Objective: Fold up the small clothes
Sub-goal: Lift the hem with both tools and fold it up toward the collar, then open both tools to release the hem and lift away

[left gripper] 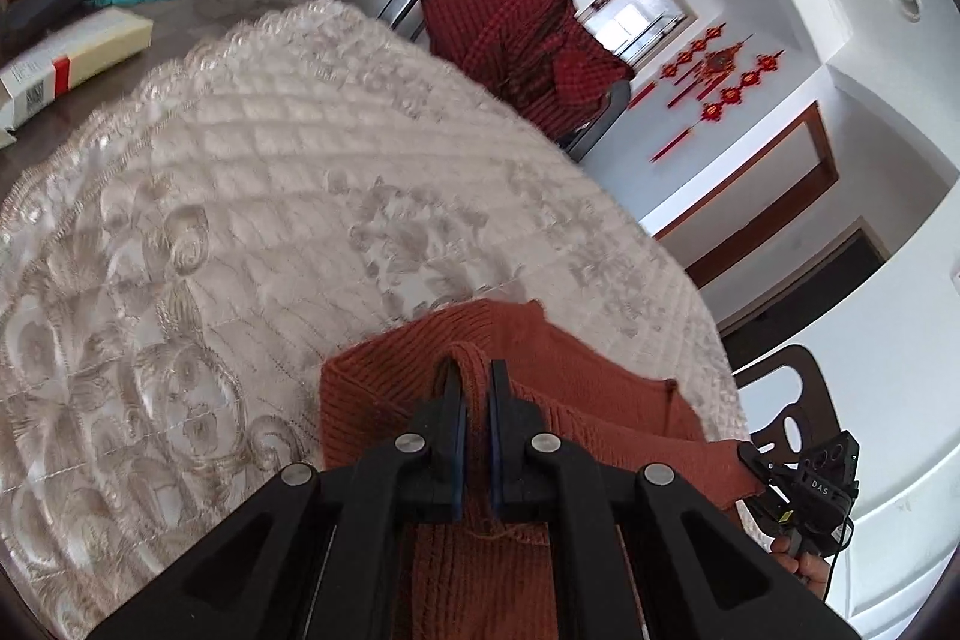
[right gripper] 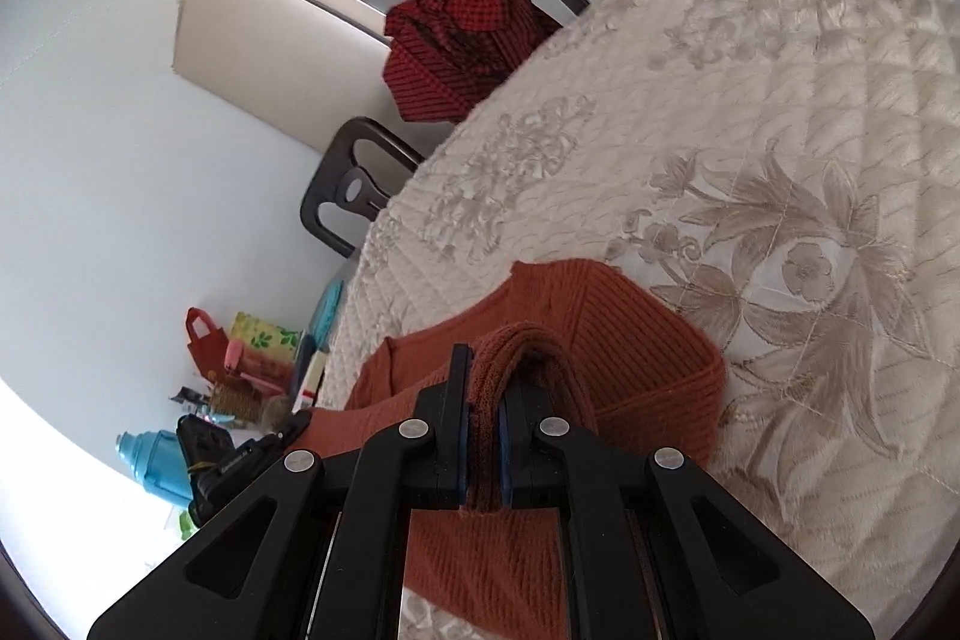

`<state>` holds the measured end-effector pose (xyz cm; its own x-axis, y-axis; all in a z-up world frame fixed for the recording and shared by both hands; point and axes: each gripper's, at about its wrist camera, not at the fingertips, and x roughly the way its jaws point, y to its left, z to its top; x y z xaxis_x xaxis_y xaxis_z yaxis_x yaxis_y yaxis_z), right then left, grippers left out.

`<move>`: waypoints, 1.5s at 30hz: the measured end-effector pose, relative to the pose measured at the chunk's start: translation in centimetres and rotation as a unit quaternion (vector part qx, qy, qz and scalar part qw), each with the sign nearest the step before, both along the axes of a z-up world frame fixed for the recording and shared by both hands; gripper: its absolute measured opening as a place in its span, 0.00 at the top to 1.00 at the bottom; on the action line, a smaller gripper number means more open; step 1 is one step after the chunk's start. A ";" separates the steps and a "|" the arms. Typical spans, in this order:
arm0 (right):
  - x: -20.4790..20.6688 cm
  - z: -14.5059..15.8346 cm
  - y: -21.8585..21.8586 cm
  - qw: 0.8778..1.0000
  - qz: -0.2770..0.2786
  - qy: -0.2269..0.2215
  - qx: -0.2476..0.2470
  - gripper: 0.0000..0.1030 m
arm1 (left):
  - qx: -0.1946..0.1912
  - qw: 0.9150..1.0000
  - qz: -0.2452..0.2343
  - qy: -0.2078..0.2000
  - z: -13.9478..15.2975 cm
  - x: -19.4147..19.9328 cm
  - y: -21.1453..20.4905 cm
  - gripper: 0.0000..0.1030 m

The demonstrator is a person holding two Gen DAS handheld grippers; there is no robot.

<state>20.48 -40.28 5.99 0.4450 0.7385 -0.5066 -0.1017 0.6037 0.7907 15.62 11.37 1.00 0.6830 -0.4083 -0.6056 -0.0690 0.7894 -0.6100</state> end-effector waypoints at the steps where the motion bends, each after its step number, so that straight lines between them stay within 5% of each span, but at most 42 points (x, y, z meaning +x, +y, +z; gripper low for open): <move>1: 0.3 -0.7 0.1 1.000 -0.001 0.013 -0.004 0.92 | 0.000 1.000 0.001 0.010 -0.5 0.3 0.0 0.93; 9: 1.3 -1.7 -0.2 0.999 -0.012 0.040 -0.001 0.86 | -0.014 1.000 -0.002 0.019 -0.6 1.8 -0.2 0.91; 14: 1.8 -1.2 -0.8 0.999 -0.032 0.031 0.025 0.53 | -0.019 0.999 0.025 0.009 -0.1 2.5 0.7 0.65; 18: 2.0 -0.9 -1.5 0.998 -0.050 0.020 0.040 0.53 | -0.008 0.999 0.035 -0.001 0.6 2.6 1.1 0.65; 31: -1.1 1.5 0.8 0.996 0.004 -0.054 -0.073 0.54 | 0.054 0.998 -0.032 -0.028 2.0 -2.3 -2.0 0.65; 39: -7.1 1.4 2.9 0.974 0.058 -0.082 -0.204 0.58 | 0.146 0.986 -0.072 -0.023 0.4 -6.3 -4.6 0.65; 41: -7.6 0.9 2.6 0.967 0.055 -0.089 -0.234 0.70 | 0.156 0.984 -0.074 -0.032 0.4 -6.9 -4.7 0.65; 45: -8.4 1.8 2.3 0.958 0.042 -0.100 -0.264 0.71 | 0.185 0.980 -0.068 -0.036 1.8 -7.7 -5.4 0.65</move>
<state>12.10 -38.01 7.79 0.5215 0.4405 -0.7307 -0.2851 0.8972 0.3374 7.96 5.97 2.80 0.6843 -0.2610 -0.6809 0.0857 0.9560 -0.2804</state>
